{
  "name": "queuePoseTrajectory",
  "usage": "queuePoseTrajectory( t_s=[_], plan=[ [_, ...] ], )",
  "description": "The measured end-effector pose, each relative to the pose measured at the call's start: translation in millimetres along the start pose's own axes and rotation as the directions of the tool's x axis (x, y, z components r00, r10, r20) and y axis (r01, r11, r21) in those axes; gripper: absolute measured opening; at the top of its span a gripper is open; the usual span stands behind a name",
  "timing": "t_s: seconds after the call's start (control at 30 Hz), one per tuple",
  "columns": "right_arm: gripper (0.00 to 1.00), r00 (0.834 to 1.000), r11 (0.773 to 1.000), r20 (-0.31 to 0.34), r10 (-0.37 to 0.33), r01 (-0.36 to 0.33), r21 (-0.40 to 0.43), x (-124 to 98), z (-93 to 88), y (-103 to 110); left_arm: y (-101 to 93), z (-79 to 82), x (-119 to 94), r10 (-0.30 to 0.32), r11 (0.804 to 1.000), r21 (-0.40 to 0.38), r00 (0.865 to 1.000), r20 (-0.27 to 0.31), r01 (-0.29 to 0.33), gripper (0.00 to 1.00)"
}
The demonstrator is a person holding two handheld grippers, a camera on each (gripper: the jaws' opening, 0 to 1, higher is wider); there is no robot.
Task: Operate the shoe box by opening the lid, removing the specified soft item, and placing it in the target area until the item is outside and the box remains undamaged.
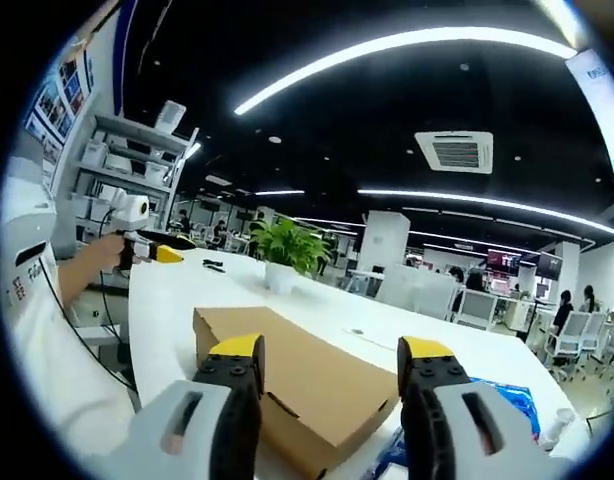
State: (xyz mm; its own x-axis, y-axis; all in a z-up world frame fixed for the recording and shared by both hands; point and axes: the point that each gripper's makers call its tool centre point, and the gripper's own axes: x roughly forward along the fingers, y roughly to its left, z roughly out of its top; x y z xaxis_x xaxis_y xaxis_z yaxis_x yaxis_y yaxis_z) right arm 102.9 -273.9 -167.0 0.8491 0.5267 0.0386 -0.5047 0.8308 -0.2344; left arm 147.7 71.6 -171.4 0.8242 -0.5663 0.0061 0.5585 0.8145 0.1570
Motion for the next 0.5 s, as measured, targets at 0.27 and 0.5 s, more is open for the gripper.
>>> queuePoseTrajectory(
  t_s=[0.27, 0.5],
  plan=[
    [0.54, 1.0, 1.0, -0.004, -0.016, 0.016, 0.0, -2.5, -2.0, -4.4, 1.8, 5.3, -2.9, 0.005, 1.0, 0.001, 1.0, 0.018, -0.005, 0.56],
    [0.55, 0.998, 0.997, 0.025, -0.051, 0.049, 0.059, -14.8, -4.1, -11.6, -8.3, 5.3, -0.5, -0.02, 1.0, 0.0, 1.0, 0.016, 0.02, 0.56]
  ],
)
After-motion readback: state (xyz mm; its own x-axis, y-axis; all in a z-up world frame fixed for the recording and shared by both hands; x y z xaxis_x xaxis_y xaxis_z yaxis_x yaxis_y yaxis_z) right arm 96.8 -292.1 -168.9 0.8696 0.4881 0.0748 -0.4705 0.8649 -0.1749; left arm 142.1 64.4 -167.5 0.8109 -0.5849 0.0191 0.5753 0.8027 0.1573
